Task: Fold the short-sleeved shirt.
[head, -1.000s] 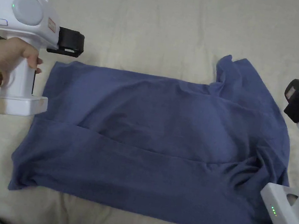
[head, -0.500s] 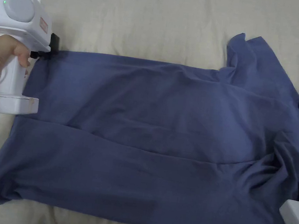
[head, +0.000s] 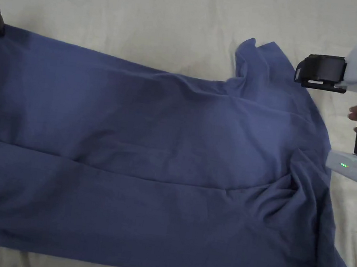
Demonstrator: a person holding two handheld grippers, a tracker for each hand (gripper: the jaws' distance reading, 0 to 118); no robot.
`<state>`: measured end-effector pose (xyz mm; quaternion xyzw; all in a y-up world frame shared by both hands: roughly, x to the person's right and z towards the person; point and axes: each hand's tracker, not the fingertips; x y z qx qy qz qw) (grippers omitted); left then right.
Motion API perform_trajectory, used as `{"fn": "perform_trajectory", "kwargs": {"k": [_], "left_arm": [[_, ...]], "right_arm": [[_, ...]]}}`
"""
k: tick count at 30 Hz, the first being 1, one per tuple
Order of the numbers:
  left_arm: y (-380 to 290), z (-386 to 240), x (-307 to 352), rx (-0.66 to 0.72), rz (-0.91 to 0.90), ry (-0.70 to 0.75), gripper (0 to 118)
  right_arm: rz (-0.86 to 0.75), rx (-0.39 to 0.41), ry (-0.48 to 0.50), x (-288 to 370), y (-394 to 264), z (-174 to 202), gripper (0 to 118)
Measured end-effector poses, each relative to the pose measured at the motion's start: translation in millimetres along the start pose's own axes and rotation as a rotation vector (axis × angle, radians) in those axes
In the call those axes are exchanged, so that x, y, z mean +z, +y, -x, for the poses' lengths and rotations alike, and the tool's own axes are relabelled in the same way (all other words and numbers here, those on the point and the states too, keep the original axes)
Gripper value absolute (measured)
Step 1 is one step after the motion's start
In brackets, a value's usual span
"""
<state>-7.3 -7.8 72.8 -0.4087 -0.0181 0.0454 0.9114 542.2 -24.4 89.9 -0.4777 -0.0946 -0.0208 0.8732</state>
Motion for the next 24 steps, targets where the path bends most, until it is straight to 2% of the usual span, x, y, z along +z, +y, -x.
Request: {"fn": "perform_trajectory", "kwargs": {"k": [1,3,6,7,8,9,11,12,13,14,15,16,18,20,21,24], "left_arm": [[0.5,0.3,-0.3,-0.001,0.002,0.006,2],[-0.2,0.0,-3.1,-0.016,0.004,0.019,2],[-1.5,1.0,-8.7,-0.031,0.016,0.033,2],[-2.4,0.4,-9.8,-0.036,0.02,0.035,2],[-2.6,0.8,-11.9,-0.033,0.023,0.035,2],[-2.2,1.6,-14.3,-0.027,0.027,0.035,2],[-2.7,-1.8,-16.2,-0.02,0.029,0.038,2],[-2.7,-2.6,-18.4,-0.02,0.033,0.039,2],[-3.0,-3.1,-20.4,-0.023,0.035,0.04,2],[-3.4,-3.9,-22.4,-0.023,0.037,0.043,2],[-4.0,-2.1,-23.5,-0.018,0.039,0.045,2],[-4.5,-1.9,-23.7,-0.012,0.039,0.043,2],[-5.1,-2.4,-21.2,0.004,0.037,0.039,2],[-7.5,-7.1,-11.9,-0.038,0.03,0.054,2],[-9.4,-9.4,-5.3,-0.084,0.017,0.066,2],[-8.5,-4.2,19.2,-0.029,-0.002,0.011,2]], "right_arm": [[0.013,0.0,0.004,-12.3,3.3,-1.7,118],[0.079,-0.009,-0.062,-39.1,1.5,-2.4,118],[0.125,-0.02,-0.106,-71.1,-1.0,-8.4,118],[0.124,-0.027,-0.106,-77.6,-2.1,-9.4,110],[0.124,-0.033,-0.097,-84.1,-2.3,-10.7,97],[0.129,-0.039,-0.09,-90.2,-2.1,-11.9,79],[0.141,-0.065,-0.058,-95.1,-2.3,-12.5,76],[0.13,-0.066,-0.064,-92.2,-2.4,-13.9,70],[0.115,-0.064,-0.042,-87.7,-2.6,-15.3,55],[0.082,-0.055,-0.012,-83.0,-2.0,-15.1,31],[0.069,-0.039,-0.038,-77.1,-1.8,-12.1,1],[0.071,-0.018,-0.067,-74.7,-2.5,-12.7,1],[0.103,-0.005,0.039,-67.3,1.7,-10.3,2],[0.062,-0.006,0.005,-50.4,3.6,-10.3,2],[0.041,-0.014,0.013,-38.5,4.9,-12.8,2],[-0.023,-0.057,0.08,3.3,8.3,-24.6,2]]}}
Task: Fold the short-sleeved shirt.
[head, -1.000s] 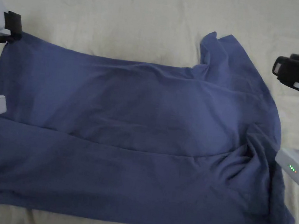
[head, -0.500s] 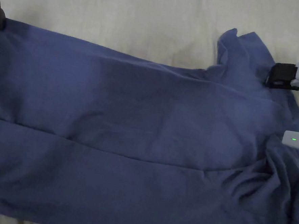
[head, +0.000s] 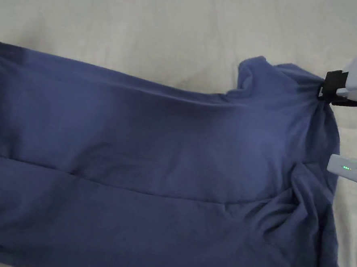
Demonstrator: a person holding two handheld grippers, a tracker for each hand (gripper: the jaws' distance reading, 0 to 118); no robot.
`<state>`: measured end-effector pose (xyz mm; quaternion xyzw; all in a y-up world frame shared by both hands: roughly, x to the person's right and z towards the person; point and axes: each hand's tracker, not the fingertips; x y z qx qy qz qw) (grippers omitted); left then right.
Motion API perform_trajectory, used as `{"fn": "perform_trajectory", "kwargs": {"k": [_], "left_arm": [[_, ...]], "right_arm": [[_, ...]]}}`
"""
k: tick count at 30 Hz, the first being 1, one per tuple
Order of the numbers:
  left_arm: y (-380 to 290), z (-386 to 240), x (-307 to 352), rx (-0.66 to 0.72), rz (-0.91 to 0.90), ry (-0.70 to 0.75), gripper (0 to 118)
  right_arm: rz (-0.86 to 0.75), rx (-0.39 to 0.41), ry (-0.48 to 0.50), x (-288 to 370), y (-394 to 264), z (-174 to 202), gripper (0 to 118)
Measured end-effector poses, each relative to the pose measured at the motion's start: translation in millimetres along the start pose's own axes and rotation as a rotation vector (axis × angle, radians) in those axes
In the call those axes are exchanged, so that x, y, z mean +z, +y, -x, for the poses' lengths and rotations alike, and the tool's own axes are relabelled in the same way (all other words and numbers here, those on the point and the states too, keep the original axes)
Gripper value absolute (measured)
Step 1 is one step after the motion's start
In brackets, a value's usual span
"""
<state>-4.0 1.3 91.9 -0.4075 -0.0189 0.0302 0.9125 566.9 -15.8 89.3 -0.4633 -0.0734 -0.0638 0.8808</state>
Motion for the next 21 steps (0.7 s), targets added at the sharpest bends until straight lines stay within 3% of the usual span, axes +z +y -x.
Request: {"fn": "perform_trajectory", "kwargs": {"k": [10,15,21], "left_arm": [[-42.2,22.2,98.3,0.066,-0.074,-0.027,2],[-101.3,37.6,122.7,0.12,-0.038,-0.01,2],[-184.8,54.2,115.3,0.222,0.1,0.025,2]], "right_arm": [[-0.173,-0.087,0.132,177.9,-98.9,-18.0,1],[-0.164,-0.143,0.143,204.1,-176.8,-31.9,1],[-0.054,-0.221,0.147,191.2,-263.9,-37.2,1]]}}
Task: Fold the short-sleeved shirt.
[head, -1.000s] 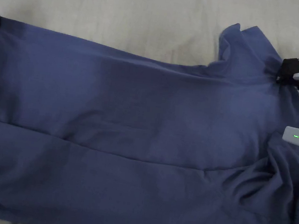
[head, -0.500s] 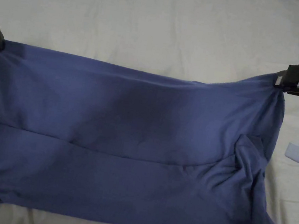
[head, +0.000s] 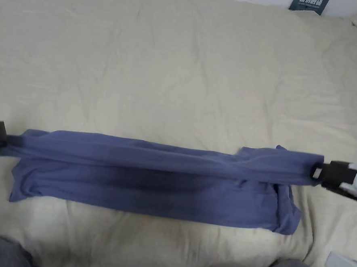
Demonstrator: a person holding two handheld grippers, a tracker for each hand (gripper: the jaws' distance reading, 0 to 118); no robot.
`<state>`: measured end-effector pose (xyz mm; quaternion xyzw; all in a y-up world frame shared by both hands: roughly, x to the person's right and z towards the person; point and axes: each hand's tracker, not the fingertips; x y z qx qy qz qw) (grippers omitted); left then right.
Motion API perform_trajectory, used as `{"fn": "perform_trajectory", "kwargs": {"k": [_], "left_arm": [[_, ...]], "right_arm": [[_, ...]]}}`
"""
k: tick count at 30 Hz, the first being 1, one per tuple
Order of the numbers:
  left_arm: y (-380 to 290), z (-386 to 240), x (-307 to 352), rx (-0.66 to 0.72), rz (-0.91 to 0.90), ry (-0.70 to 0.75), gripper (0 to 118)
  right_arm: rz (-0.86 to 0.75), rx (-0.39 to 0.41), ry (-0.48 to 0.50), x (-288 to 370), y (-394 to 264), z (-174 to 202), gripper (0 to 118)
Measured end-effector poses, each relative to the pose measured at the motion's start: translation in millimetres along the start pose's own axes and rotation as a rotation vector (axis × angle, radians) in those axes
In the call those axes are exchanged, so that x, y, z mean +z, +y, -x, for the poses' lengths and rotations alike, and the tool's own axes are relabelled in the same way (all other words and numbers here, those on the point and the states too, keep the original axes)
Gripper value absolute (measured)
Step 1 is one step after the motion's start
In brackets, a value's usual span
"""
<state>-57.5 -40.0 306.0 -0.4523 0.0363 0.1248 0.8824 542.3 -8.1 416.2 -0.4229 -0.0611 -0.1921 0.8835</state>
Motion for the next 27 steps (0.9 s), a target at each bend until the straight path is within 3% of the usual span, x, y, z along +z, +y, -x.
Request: {"fn": "perform_trajectory", "kwargs": {"k": [3,5,7,9,12,14,18,22,27], "left_arm": [[-29.1,7.5,-14.3,0.033,0.061,0.028,7],[-41.6,7.2,-17.9,0.033,0.072,0.039,22],[-44.1,4.6,-14.0,0.018,0.06,0.088,62],[-40.5,5.2,-5.2,0.019,0.029,0.098,83],[-22.7,-3.5,24.1,-0.026,-0.11,0.089,95],[-10.7,-15.5,47.1,-0.107,-0.25,0.089,118],[2.7,-53.8,88.0,-0.24,-0.524,0.078,118],[-5.4,-89.1,109.3,-0.323,-0.78,0.067,118],[-13.9,-110.7,100.1,-0.345,-0.828,0.047,118]], "right_arm": [[0.039,-0.023,-0.029,-8.4,-30.8,-7.1,2],[0.047,-0.026,-0.043,-10.5,-42.2,-8.5,4],[0.052,-0.011,-0.065,-10.1,-48.4,-9.0,37],[0.034,0.027,-0.116,-8.7,-43.4,-12.4,85],[-0.081,0.071,-0.14,13.9,-28.7,-9.0,96],[-0.204,0.113,-0.127,32.5,-12.9,-0.6,106],[-0.448,0.24,-0.11,64.6,6.9,28.1,118],[-0.628,0.307,-0.09,79.3,6.1,64.3,118],[-0.696,0.342,-0.039,75.8,-3.5,95.8,118]]}}
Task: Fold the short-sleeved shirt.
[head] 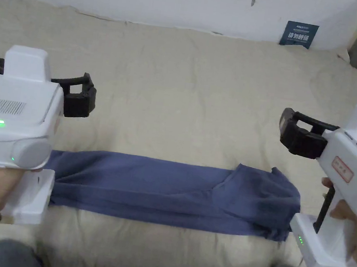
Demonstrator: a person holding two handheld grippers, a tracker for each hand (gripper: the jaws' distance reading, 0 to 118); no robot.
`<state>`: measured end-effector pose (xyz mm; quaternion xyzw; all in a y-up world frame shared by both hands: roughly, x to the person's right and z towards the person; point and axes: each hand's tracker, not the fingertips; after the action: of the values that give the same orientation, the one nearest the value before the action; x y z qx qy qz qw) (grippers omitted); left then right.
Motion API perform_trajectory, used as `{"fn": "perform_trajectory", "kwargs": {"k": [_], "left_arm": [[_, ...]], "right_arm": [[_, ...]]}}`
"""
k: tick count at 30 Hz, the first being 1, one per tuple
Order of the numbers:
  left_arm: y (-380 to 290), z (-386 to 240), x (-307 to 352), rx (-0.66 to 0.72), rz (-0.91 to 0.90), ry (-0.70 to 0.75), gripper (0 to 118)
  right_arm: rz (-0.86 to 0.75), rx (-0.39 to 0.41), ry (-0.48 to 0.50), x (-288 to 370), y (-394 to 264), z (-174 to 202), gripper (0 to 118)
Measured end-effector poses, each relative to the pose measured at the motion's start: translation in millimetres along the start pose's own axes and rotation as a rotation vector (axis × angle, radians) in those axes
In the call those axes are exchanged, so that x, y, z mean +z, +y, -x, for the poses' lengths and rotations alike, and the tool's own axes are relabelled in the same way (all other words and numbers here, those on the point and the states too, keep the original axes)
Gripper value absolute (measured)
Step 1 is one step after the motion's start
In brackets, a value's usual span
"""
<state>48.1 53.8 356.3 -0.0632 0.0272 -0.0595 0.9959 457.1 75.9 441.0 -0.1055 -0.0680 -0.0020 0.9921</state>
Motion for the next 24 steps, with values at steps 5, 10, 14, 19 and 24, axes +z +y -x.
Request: {"fn": "perform_trajectory", "kwargs": {"k": [5,10,14,19,24], "left_arm": [[-2.7,-9.2,3.8,0.023,-0.024,-0.018,76],[-1.9,-15.6,5.3,0.025,-0.01,-0.042,14],[-3.5,-20.2,5.4,0.034,0.016,-0.055,0],[-2.0,-17.2,7.4,0.054,0.06,-0.08,0],[0.8,18.0,-16.7,0.144,0.256,-0.113,20]], "right_arm": [[-0.023,-0.003,0.01,0.5,-6.1,12.3,113],[-0.013,-0.048,0.02,-2.4,-10.9,18.0,28],[0.015,-0.061,0.027,-3.8,-12.0,24.5,3],[0.036,-0.043,0.023,-5.8,-12.3,36.2,1],[0.067,-0.045,0.031,-17.1,-13.1,41.3,1]]}}
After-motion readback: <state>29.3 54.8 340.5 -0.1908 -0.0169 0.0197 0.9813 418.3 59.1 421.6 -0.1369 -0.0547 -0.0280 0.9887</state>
